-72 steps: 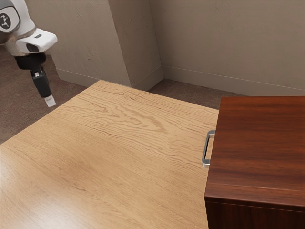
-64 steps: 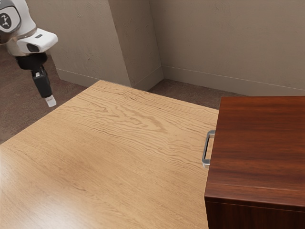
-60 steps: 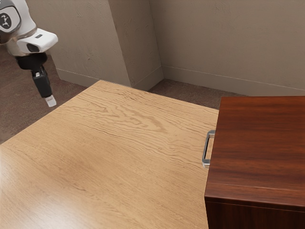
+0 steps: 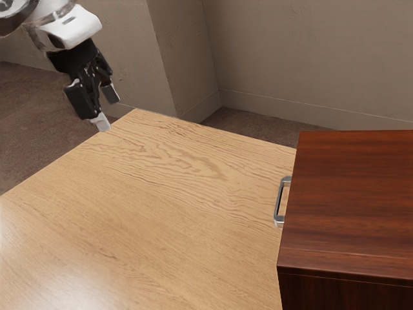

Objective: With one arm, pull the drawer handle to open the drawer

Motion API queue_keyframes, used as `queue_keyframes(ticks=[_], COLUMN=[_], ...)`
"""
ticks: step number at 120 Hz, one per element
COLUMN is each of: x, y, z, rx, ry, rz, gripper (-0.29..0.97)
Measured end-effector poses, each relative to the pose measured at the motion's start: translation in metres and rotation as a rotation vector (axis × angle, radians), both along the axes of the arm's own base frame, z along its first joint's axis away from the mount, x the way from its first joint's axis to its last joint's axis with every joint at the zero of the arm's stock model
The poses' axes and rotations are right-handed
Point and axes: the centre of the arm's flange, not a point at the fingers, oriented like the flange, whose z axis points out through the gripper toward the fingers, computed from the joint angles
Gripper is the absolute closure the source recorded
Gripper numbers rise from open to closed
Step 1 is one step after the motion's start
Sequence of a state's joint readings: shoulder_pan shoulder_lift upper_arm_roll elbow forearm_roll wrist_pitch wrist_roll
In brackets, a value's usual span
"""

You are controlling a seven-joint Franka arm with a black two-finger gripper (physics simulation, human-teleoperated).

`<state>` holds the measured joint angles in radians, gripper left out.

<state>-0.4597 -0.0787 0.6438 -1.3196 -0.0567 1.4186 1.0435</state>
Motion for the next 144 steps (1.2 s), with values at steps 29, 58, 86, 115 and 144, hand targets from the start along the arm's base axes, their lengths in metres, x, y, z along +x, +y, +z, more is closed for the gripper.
queue_keyframes(ticks=[29, 58, 86, 115, 144], x=[0.036, -0.010, 0.022, 0.048, 0.046], y=[-0.065, -0.092, -0.122, -0.132, -0.164], z=[-0.029, -0.089, -0.123, -0.148, -0.171], rx=[0.153, 0.225, 0.330, 0.362, 0.444], ry=[0.028, -0.038, -0.208, -0.299, -0.324], rz=[-0.272, -0.575, -0.805, -1.067, -1.286], gripper=[0.00, 0.00, 0.00, 0.00, 0.00])
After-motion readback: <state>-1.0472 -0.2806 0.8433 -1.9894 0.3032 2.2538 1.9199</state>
